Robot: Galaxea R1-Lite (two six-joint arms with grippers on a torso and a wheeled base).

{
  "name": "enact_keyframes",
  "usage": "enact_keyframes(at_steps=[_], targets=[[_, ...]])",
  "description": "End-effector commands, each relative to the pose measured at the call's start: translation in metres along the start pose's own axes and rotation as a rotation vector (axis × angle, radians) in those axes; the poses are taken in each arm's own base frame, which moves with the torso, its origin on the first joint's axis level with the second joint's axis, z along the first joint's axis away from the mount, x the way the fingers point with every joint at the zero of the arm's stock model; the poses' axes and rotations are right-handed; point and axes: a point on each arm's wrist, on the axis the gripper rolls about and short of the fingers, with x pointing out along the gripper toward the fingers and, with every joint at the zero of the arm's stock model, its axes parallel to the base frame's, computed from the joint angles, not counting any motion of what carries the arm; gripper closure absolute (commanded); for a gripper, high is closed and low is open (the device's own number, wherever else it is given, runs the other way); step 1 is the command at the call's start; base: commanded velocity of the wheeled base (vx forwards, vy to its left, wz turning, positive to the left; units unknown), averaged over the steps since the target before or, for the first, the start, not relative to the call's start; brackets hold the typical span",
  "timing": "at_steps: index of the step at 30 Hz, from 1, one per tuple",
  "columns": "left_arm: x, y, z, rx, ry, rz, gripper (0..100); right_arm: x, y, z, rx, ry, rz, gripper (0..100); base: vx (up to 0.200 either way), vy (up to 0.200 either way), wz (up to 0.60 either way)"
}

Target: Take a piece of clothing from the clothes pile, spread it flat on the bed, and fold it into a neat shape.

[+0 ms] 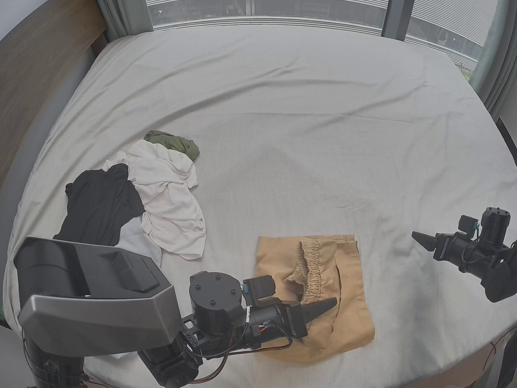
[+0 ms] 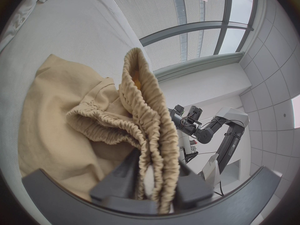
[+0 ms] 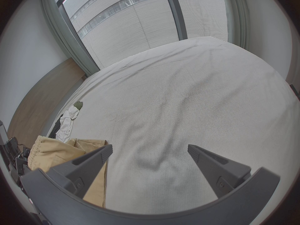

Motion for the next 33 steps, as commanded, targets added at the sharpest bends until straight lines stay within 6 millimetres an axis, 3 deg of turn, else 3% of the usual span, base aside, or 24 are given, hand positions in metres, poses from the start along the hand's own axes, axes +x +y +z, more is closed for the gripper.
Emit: enact_keyframes(at_steps=[1, 13, 18, 22, 28, 33], targets=[[0.002, -0.001, -0.001, 0.011, -0.001, 0.000, 0, 0.000, 0.001, -0.001, -0.002, 0.003, 0.004, 0, 0.000, 0.000, 0.00], [0.001, 0.000, -0.005, 0.052, -0.006, 0.024, 0, 0.000, 0.004, -0.003, -0.002, 0.014, 0.010, 0, 0.000, 0.000, 0.00], [-0.009, 0.007, 0.014, 0.112, -0.098, 0.090, 0, 0.000, 0.009, -0.010, -0.003, 0.042, 0.024, 0, 0.000, 0.000, 0.00], [-0.026, 0.004, 0.029, 0.121, -0.143, 0.111, 0, 0.000, 0.013, -0.012, -0.005, 0.056, 0.041, 0, 0.000, 0.000, 0.00], [-0.080, -0.016, 0.067, 0.161, -0.276, 0.122, 0, -0.001, 0.021, -0.019, -0.006, 0.083, 0.065, 0, 0.000, 0.000, 0.00], [-0.109, -0.011, 0.085, 0.239, -0.319, 0.157, 0, -0.003, 0.027, -0.023, -0.009, 0.105, 0.083, 0, 0.000, 0.000, 0.00]])
